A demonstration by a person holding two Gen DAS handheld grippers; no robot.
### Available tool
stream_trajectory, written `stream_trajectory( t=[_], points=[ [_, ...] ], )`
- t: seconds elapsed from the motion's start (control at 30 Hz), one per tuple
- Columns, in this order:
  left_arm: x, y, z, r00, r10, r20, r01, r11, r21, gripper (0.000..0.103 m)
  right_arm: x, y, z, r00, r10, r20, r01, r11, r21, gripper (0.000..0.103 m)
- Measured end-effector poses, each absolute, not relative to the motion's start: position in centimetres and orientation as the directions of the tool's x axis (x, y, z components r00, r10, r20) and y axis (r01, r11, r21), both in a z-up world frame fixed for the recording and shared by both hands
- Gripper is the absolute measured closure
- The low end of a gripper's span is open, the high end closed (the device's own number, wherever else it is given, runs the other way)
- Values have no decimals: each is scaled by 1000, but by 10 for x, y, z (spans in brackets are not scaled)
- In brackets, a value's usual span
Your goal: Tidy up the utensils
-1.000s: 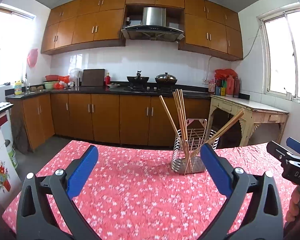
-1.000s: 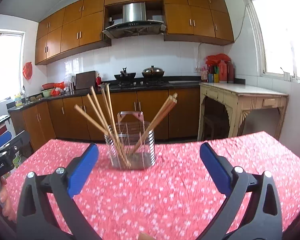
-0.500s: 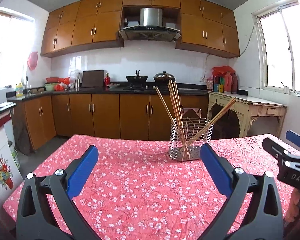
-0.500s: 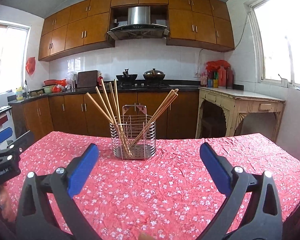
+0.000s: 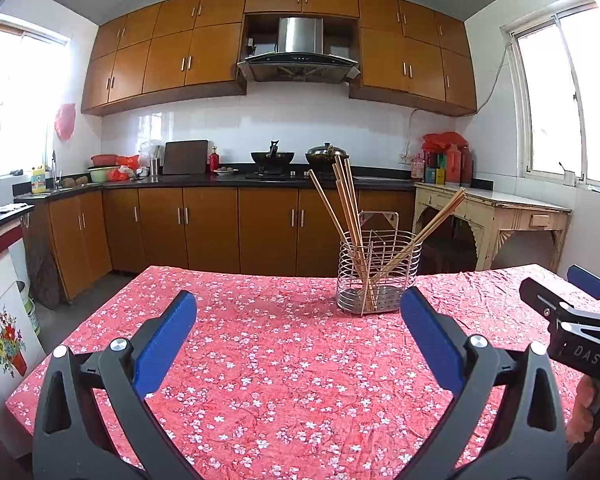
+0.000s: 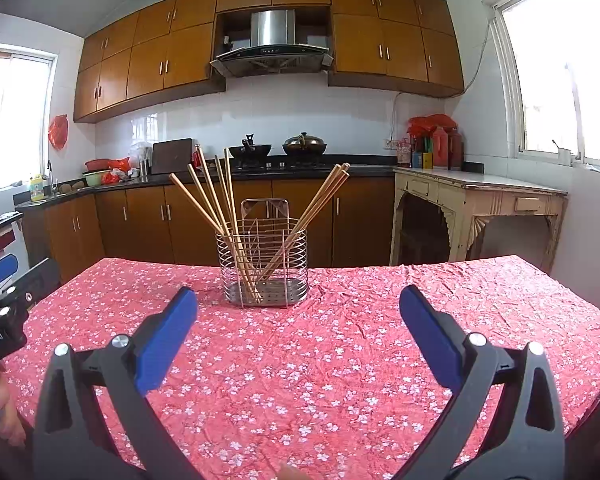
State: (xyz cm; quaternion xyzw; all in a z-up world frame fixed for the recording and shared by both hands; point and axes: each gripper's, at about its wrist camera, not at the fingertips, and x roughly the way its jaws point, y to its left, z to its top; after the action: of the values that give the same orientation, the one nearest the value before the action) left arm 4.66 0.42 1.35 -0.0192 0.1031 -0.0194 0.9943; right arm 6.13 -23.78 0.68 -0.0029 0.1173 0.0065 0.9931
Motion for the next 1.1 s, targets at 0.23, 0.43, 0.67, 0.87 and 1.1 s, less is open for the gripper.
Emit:
stream_trajectory(
  t=[0.23, 0.43, 0.67, 0.87, 1.1],
  points=[
    [47, 5, 12, 978, -48, -203, 37, 998, -58, 2, 59, -236, 7, 975, 11, -224, -14, 1000, -13, 4],
    [47, 6, 14, 980, -47, -195, 36, 998, -60, 2, 57, -238, 8, 976, 8, -217, -11, 1000, -12, 4],
    [45, 5, 14, 980, -51, -190, 40, 998, -58, 2, 56, -239, 9, 976, 11, -218, -14, 1000, -11, 4],
    [42, 4, 13, 981, -54, -186, 44, 997, -60, 2, 56, -238, 9, 976, 13, -217, -16, 1000, -12, 4],
    [42, 5, 15, 981, -56, -188, 44, 997, -64, 2, 55, -237, 9, 977, 14, -215, -17, 1000, -12, 4]
  ],
)
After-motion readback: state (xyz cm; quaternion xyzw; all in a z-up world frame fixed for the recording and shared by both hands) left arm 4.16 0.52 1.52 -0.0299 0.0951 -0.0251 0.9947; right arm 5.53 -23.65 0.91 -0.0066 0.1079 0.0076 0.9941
